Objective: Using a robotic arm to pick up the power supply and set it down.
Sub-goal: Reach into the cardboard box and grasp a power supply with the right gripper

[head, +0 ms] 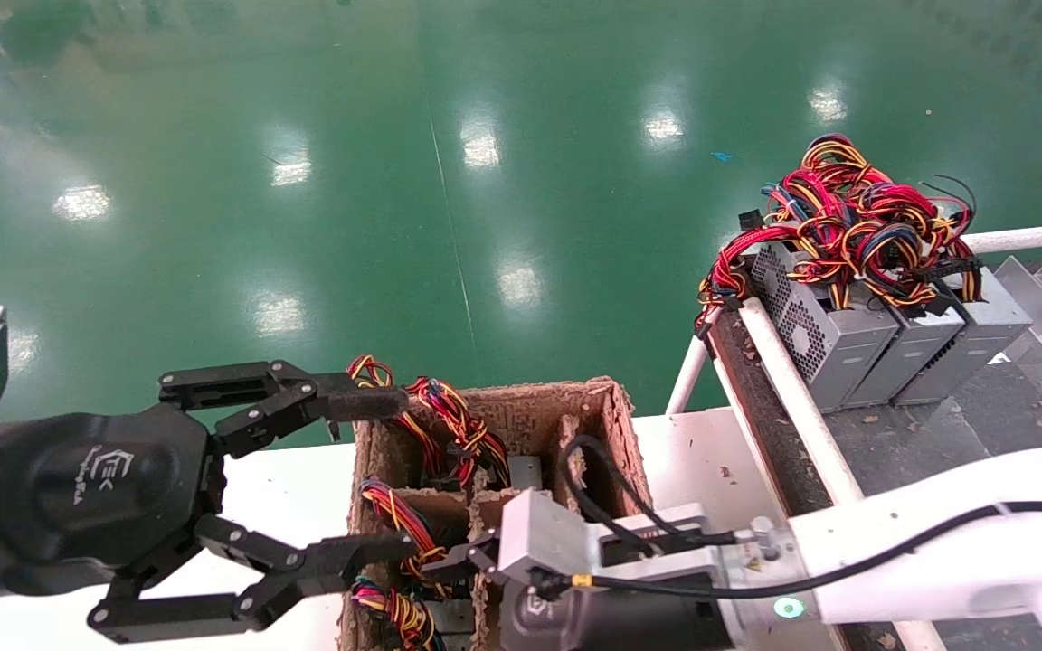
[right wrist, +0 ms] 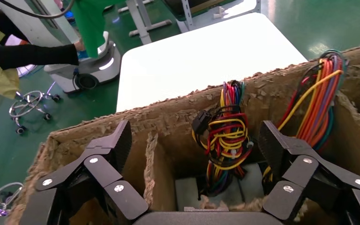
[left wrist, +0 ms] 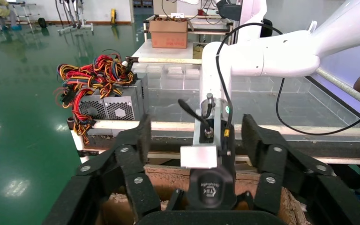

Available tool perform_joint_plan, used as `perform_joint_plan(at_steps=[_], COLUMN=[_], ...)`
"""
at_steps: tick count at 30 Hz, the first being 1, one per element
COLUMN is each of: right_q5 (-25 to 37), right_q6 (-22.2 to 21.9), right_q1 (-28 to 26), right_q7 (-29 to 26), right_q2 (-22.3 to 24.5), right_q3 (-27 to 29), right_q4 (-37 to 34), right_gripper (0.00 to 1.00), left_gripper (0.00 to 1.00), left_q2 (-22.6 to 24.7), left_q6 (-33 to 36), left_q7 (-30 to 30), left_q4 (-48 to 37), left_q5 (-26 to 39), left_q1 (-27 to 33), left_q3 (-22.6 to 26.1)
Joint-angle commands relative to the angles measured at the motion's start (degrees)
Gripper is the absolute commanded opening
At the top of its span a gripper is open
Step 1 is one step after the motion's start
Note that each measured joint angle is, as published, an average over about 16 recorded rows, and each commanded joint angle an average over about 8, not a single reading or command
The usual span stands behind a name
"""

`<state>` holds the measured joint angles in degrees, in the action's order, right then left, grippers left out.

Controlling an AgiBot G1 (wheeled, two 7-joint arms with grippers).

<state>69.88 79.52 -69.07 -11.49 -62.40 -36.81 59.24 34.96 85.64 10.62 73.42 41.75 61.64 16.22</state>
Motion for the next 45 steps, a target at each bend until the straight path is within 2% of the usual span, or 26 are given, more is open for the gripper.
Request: perform_joint_plan(at_steps=[1, 9, 24, 37, 45], right_q5=[0.71, 2.70, 6.52, 4.30, -0.72], right_q6=[-0.14, -3.86, -10.88, -10.38, -10.10], right_q1=[-0.39, 0.61, 3.33, 4.35, 5.35], right_q7=[0.47, 1.07, 0.55, 0.85, 1.57], right_q2=[-1.30, -3.78, -4.69, -3.02, 1.08], right_q3=[-0.56, -1.19, -1.69, -0.33, 3.60], right_q4=[-1.11, -1.05, 2.31, 3.66, 7.85], right_gripper=[0.00, 0.00, 0.00, 0.00, 0.00], left_gripper=[1.00, 1.00, 1.00, 1.00, 1.00], left_q2=[0.00, -0.02, -0.04, -0.06, -0.08], left_q6=[0.00, -0.02, -0.04, -0.07, -0.08], left_q7=[0.00, -0.02, -0.05, -0.08, -0.09], left_q4=[0.00, 0.00, 0.00, 0.00, 0.00], left_q5=[-0.01, -0.03, -0.07, -0.10, -0.13], left_q1=[0.00, 0.01, 0.02, 0.03, 0.04], left_q3=[0.01, 0.04, 0.10, 0.15, 0.18])
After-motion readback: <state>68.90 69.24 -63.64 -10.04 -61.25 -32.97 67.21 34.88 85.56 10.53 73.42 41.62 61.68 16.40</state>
